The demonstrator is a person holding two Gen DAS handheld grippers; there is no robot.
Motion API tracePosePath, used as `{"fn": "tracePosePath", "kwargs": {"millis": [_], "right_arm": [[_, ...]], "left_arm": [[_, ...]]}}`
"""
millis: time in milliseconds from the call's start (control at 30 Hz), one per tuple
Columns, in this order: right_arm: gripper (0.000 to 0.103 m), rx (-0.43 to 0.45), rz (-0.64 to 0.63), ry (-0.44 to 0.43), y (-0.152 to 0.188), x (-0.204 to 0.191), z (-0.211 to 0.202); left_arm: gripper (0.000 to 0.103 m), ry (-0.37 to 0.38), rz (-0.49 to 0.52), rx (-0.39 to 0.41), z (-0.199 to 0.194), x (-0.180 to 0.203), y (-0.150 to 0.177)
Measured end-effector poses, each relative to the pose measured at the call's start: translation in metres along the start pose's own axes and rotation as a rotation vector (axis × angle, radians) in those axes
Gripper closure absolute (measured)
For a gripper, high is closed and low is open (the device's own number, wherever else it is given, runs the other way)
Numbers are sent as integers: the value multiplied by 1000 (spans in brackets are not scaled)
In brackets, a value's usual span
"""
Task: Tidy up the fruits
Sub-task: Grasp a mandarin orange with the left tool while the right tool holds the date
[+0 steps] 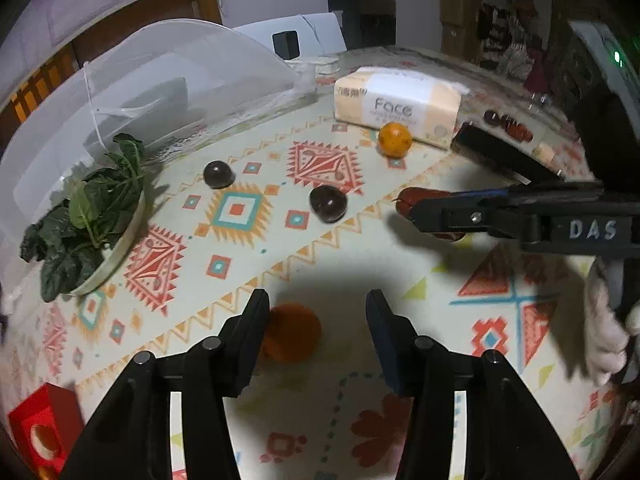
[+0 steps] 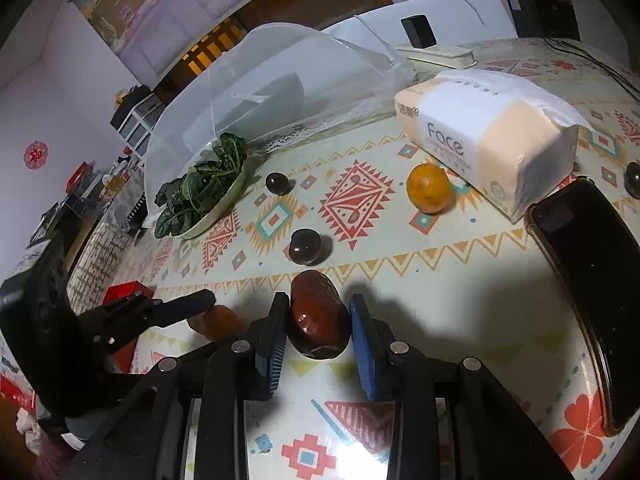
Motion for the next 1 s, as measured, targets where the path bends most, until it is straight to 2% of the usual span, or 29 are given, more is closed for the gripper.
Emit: {"fn": "tracePosePath", "kwargs": {"millis": [133, 267, 467, 633, 767, 867, 1000], "right_arm": [[70, -4, -4, -18, 3, -2, 0], [70, 4, -4, -27, 4, -3, -1], [70, 5, -4, -14, 5, 1, 0], [70, 13, -4, -1, 4, 1, 2], [70, 21, -30, 12, 3, -10, -2], [70, 25, -62, -1, 4, -30, -9], [70, 17, -133, -40, 10, -77, -14]], "left_arm": [[54, -37, -10, -15, 7, -6, 0], [76, -100, -7, -23, 9, -13, 1], [76, -126, -31, -30, 4, -19, 5], [77, -75, -146, 32, -23, -29, 9], [77, -57, -254, 102, -62, -45, 20], [77, -58, -349, 162, -97, -65, 36], [76, -80, -509, 239, -143, -106, 72]]}}
Point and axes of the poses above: each gripper's, at about its wrist camera, not at the fingertips, and z roughly the way its jaws point, x to its right, y to its underside, the point moved 7 cm from there along z, roughly the way its jaws point, and after that the axes turned 2 degrees about -y, right-handed, at the moved point
